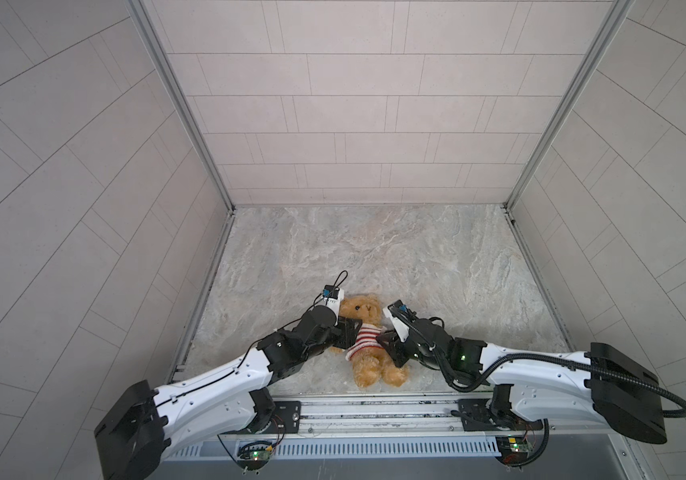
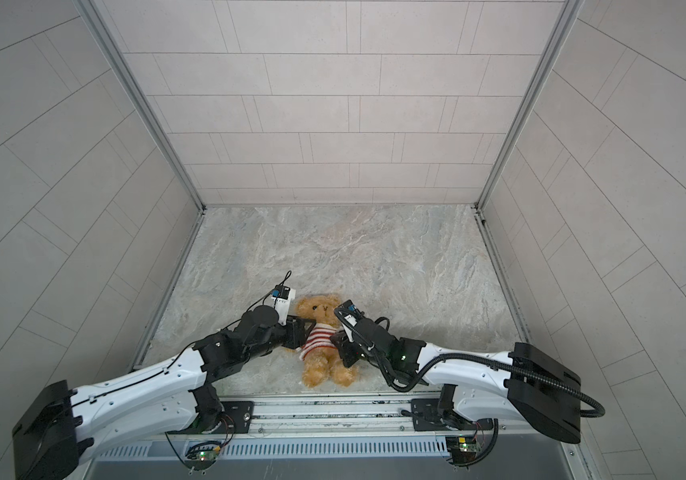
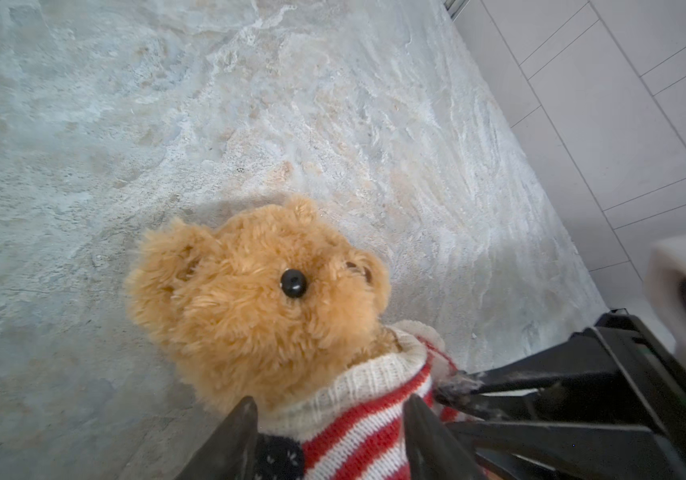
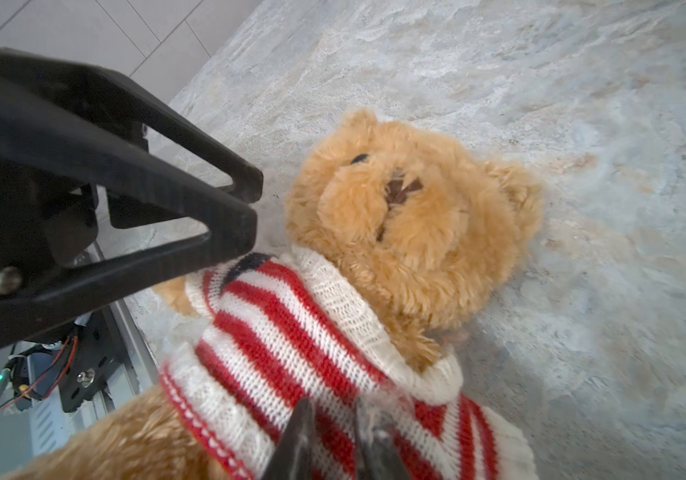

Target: Dress the teddy bear

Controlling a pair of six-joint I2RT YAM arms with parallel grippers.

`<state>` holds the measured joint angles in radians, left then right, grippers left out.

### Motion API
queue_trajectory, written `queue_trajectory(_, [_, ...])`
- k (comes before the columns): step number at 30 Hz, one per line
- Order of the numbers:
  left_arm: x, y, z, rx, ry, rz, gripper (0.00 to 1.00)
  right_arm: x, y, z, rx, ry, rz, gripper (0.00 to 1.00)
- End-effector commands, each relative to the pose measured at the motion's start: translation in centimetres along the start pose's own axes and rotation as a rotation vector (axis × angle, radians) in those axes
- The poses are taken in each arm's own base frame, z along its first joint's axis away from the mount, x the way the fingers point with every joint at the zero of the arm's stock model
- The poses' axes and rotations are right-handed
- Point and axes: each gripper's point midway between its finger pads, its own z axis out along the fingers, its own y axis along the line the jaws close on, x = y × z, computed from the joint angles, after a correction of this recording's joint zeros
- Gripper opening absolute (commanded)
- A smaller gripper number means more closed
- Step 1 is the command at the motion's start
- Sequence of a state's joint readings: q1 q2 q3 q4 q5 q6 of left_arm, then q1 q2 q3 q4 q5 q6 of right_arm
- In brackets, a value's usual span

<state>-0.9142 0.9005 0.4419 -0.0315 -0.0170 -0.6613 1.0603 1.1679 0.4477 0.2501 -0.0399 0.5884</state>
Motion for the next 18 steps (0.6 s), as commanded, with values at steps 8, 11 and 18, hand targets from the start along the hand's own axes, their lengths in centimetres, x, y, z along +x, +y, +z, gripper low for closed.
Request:
queue_trajectory(8, [3.8,-4.2,0.1,0.104,0.113,-0.045,0.57,-2.9,-0.1,-2.3,0.025,-0.087,0.056,0.22])
queue_trajectory(11, [5.4,-3.5,1.2,0.09,0.147,-0.057,0.55,-3.0,-2.5,-3.8,0.104,-0.1,0.052,0.23])
queue_trajectory(18, [6.6,-1.1,1.6,0.017,0.153,-0.022,0.54,-1.5,-6.9,-5.4,0.218,-0.082,0.065,0.24])
